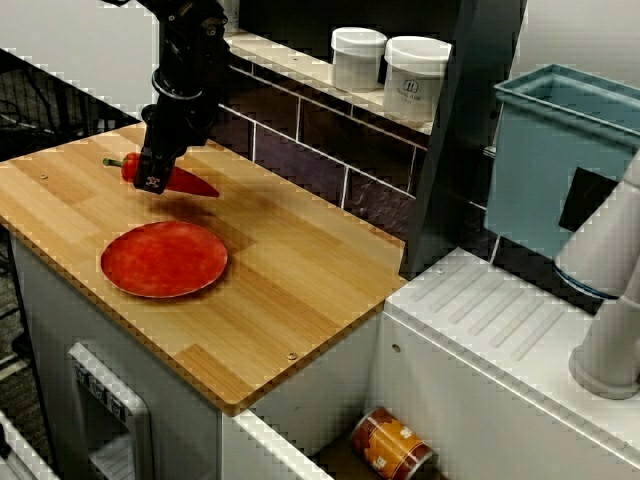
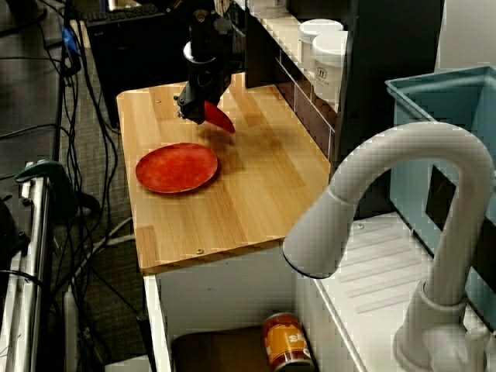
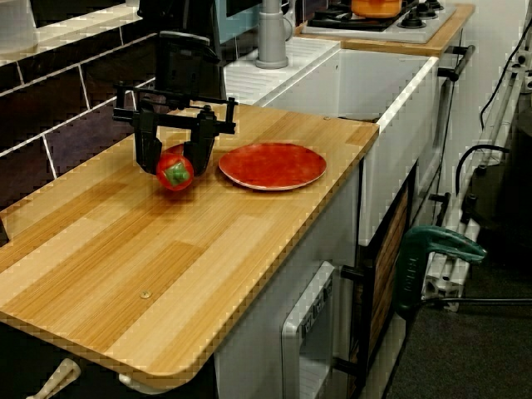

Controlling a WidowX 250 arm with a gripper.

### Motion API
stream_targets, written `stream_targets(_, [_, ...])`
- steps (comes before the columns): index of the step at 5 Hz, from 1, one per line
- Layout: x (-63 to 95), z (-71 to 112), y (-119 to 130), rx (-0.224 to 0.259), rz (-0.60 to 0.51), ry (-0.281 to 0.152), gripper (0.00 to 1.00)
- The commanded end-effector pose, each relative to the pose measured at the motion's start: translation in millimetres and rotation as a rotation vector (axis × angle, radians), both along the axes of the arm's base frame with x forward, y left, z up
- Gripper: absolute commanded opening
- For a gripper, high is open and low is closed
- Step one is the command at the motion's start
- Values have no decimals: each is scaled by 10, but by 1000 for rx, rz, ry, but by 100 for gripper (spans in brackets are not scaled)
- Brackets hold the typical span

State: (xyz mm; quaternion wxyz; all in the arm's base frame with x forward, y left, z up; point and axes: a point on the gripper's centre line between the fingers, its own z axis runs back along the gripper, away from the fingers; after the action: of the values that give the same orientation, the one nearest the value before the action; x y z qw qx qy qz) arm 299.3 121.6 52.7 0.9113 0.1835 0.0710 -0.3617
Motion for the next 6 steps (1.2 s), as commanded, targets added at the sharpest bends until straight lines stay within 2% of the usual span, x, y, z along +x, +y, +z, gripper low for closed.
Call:
stream_targets(1, [-109,356,174,-79,-23,-57,100])
stream_targets(2, [-202,442,235,-146,-34,-59,100])
stream_targets(3, [-267,504,339,-278,7,-20,100])
stream_targets(4, [-357,604,505,-402,83,-17,100])
stream_targets(5, [-414,613,521,-467,157,4,100])
stream_targets(6, [-482,549,449,-595,299,7,100])
